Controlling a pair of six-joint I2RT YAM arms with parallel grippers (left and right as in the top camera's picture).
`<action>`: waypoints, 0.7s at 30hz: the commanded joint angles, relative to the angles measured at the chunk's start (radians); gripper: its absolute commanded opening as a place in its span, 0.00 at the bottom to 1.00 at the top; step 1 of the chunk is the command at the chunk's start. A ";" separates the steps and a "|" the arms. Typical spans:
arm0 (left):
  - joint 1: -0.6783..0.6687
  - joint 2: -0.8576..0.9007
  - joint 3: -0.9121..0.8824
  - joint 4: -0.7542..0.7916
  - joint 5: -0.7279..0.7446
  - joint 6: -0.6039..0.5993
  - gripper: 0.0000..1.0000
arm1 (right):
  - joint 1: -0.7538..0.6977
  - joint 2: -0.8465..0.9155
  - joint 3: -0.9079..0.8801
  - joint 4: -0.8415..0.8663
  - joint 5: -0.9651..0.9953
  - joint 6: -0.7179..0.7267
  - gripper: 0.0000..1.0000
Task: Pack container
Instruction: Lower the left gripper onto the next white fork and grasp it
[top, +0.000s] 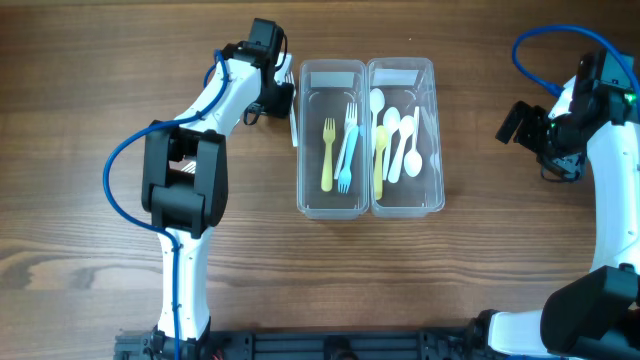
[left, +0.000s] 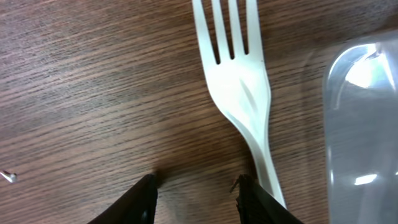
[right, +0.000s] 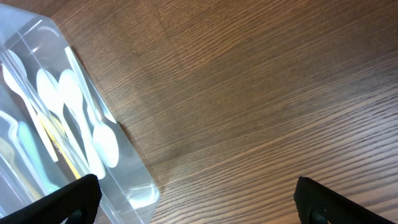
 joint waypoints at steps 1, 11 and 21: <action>-0.025 -0.030 0.003 0.003 0.027 -0.079 0.44 | -0.001 0.007 -0.008 0.003 -0.011 0.000 1.00; -0.031 -0.079 0.003 0.002 -0.005 -0.152 0.40 | -0.001 0.007 -0.008 0.005 -0.010 0.000 1.00; -0.053 -0.098 0.003 0.021 -0.003 -0.183 0.43 | -0.001 0.007 -0.008 0.003 -0.011 0.000 1.00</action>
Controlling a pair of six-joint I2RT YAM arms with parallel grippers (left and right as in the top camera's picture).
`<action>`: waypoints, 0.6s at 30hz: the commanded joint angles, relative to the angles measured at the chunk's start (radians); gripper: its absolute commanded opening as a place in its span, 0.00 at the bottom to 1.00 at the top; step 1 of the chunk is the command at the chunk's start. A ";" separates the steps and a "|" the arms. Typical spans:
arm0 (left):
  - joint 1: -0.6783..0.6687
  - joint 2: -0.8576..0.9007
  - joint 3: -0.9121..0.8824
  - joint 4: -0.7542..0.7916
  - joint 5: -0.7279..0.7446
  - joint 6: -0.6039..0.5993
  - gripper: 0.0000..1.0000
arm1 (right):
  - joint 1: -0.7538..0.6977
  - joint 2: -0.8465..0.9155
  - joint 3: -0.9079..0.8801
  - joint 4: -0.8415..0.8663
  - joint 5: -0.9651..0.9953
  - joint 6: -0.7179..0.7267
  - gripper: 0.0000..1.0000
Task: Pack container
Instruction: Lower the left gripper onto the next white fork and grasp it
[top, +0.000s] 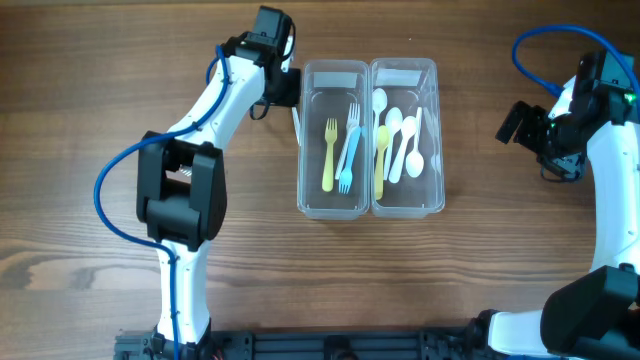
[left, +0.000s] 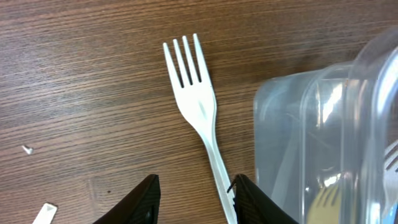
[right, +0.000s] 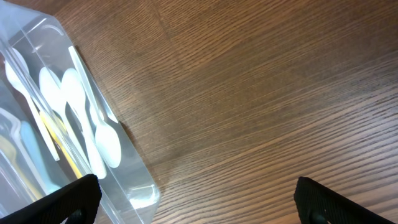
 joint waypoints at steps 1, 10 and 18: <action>-0.018 0.001 0.003 0.015 -0.006 -0.040 0.43 | -0.001 0.007 -0.008 0.002 -0.011 0.000 1.00; -0.030 0.033 0.003 0.033 -0.005 -0.053 0.46 | -0.001 0.007 -0.008 -0.007 -0.010 0.000 1.00; -0.010 0.033 0.003 0.033 -0.054 -0.158 0.47 | 0.002 0.007 -0.008 -0.011 -0.011 0.000 1.00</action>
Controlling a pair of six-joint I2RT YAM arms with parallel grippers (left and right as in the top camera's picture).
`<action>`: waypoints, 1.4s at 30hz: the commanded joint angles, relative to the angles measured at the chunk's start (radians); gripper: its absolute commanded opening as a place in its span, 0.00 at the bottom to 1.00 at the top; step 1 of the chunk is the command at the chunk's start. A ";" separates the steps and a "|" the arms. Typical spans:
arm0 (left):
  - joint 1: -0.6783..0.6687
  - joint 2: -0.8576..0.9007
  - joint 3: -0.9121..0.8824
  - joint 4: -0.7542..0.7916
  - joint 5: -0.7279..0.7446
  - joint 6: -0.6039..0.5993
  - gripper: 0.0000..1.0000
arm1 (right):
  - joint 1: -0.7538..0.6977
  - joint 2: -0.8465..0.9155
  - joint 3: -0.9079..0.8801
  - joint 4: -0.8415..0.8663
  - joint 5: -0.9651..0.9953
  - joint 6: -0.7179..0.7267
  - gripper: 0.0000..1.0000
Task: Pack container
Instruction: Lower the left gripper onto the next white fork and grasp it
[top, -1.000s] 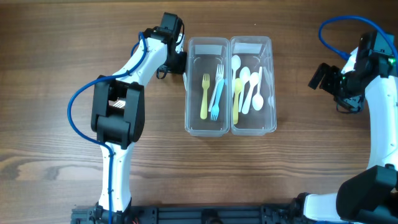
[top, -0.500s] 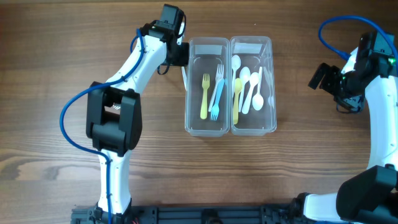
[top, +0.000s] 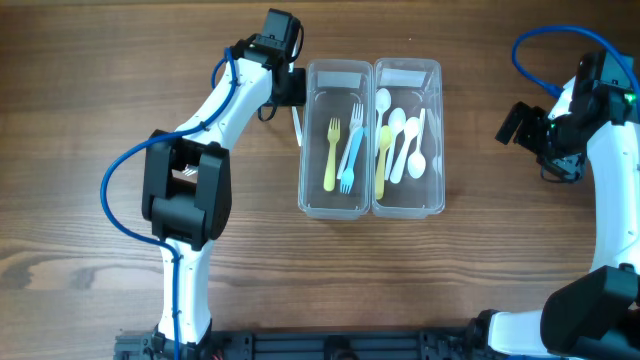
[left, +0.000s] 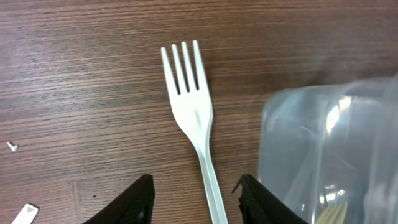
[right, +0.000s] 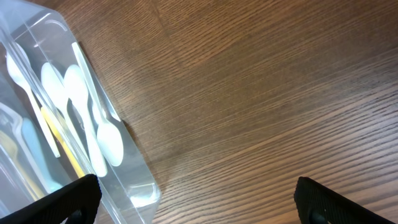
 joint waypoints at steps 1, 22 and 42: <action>0.013 0.019 0.003 0.006 -0.014 -0.065 0.47 | 0.002 0.007 -0.008 -0.003 -0.010 0.000 1.00; -0.011 0.096 0.001 0.024 0.043 -0.001 0.49 | 0.002 0.007 -0.008 0.003 -0.010 0.000 1.00; 0.066 0.131 -0.004 -0.116 -0.029 -0.043 0.08 | 0.002 0.007 -0.008 -0.003 -0.010 0.000 1.00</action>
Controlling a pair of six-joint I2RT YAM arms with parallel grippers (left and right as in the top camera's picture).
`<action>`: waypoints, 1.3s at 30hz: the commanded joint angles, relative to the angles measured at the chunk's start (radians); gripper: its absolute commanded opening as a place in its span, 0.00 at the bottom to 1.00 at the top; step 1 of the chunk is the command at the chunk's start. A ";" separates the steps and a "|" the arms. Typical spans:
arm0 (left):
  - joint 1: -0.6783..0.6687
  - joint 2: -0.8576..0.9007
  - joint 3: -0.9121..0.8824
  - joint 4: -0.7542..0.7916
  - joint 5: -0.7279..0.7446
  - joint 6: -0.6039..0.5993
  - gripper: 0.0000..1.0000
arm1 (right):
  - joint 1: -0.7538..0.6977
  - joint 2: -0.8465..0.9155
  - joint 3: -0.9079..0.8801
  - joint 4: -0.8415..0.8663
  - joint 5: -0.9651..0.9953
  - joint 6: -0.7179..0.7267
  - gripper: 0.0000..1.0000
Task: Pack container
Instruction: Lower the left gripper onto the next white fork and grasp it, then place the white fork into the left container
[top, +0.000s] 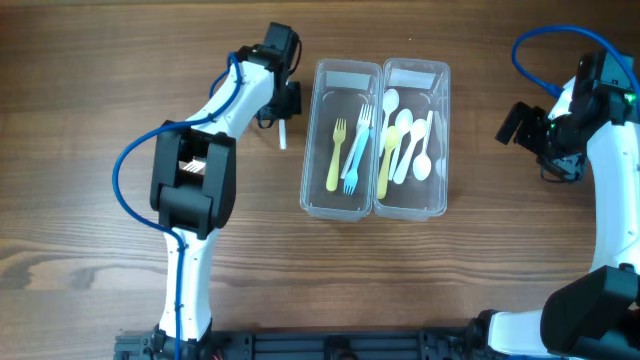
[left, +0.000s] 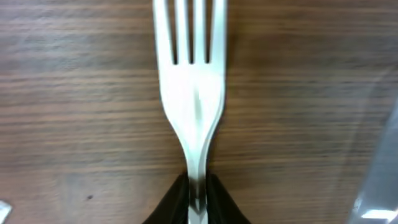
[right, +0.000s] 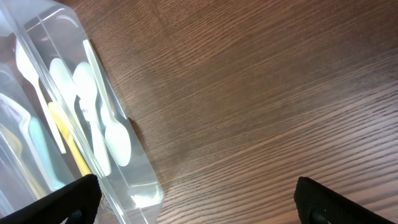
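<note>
A white plastic fork lies on the wooden table, tines pointing away from the wrist camera. My left gripper is shut on its handle. In the overhead view, the left gripper is just left of the clear fork container, and the fork's end sticks out below it. That container holds a yellow, a blue and a white fork. Beside it, the clear spoon container holds white spoons and a yellow one. My right gripper is open, well right of both containers.
In the right wrist view, the spoon container's corner lies at the left between the wide-open right gripper fingers, over bare wood. A small white scrap lies on the table left of the fork. Blue cables run along both arms.
My left gripper was open with the fork's handle between its fingers; now it is lower and shut on the handle. Both containers sit slightly further right. The right arm has not moved.
My left gripper stood open low beside the white fork, next to the fork container. It was then higher, with the whole fork in view, then centred over the handle. Now it is shut on it. The containers have shifted right bit by bit; the right gripper stayed open.
</note>
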 joint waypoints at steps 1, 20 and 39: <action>0.054 0.016 -0.016 -0.048 -0.005 0.040 0.05 | 0.002 0.007 -0.008 -0.001 -0.011 0.000 1.00; -0.202 -0.475 -0.024 -0.204 0.030 0.085 0.04 | 0.002 0.007 -0.008 0.004 -0.011 0.001 1.00; -0.192 -0.422 -0.005 -0.253 -0.101 0.150 0.51 | 0.002 0.007 -0.008 0.019 -0.011 0.000 1.00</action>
